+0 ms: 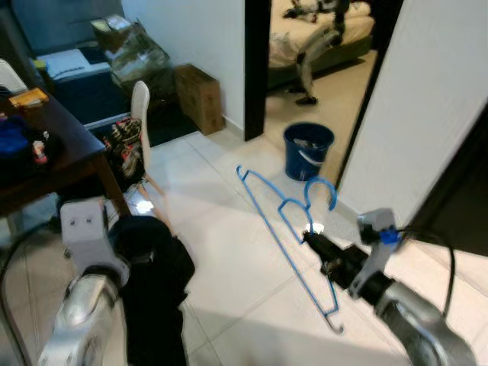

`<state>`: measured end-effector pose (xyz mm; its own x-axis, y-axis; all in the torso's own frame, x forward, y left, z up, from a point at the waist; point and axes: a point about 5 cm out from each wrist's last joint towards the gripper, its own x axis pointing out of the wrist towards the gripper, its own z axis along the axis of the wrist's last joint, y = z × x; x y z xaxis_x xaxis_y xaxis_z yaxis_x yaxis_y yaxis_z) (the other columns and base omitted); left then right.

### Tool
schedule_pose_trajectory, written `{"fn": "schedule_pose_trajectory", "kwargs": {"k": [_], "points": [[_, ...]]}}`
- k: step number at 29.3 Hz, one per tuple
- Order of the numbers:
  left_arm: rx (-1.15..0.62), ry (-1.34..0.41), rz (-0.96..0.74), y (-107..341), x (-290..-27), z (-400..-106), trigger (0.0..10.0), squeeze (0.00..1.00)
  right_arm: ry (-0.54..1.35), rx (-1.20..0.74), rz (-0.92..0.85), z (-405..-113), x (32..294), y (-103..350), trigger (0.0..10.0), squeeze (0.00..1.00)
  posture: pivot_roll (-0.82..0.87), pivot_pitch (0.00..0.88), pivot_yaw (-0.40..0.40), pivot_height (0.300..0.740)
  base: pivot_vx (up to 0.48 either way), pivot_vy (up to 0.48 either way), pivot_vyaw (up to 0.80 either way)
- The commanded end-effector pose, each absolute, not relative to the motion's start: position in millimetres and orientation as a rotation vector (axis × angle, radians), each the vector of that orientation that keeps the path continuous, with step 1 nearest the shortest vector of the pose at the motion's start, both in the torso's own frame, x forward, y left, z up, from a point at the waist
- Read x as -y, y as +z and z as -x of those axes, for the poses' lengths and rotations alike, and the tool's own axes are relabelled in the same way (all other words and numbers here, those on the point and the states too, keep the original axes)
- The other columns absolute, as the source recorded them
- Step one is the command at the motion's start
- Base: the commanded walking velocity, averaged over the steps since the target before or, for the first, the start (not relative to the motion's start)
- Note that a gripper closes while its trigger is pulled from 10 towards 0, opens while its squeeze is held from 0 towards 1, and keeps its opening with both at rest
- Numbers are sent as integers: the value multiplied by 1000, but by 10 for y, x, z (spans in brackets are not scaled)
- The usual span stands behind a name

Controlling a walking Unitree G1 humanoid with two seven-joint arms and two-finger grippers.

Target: Hang hanger

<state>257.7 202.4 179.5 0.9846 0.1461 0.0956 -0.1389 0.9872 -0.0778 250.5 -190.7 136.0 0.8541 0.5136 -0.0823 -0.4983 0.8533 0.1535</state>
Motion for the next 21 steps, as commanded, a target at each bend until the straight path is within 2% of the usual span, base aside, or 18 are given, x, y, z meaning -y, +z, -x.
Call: {"fn": "schedule_pose_trajectory", "kwargs": {"k": [1,10,15,16,19,21], "points": [[134,201,40,1888,-2175,-2543,10000,0,568,-106,-137,-2501,1830,1366,10000,0,-59,43,42,740,480,0,712],[290,187,0,2381,-2240,-2641,10000,0,547,-93,-171,-2513,1849,1361,10000,0,-60,32,48,740,480,0,676],[366,178,3,2644,-2272,-2702,10000,0,541,-92,-182,-2522,1847,1358,10000,0,-61,30,57,740,480,0,0],[419,178,1,2819,-2315,-2728,10000,0,537,-92,-187,-2524,1845,1357,10000,0,-59,31,61,740,480,0,0],[419,178,1,2819,-2315,-2728,10000,0,537,-92,-187,-2524,1845,1357,10000,0,-59,31,61,740,480,0,0],[515,182,-10,3135,-2400,-2769,10000,0,534,-92,-194,-2530,1841,1355,10000,0,-59,28,59,740,480,0,0]]}}
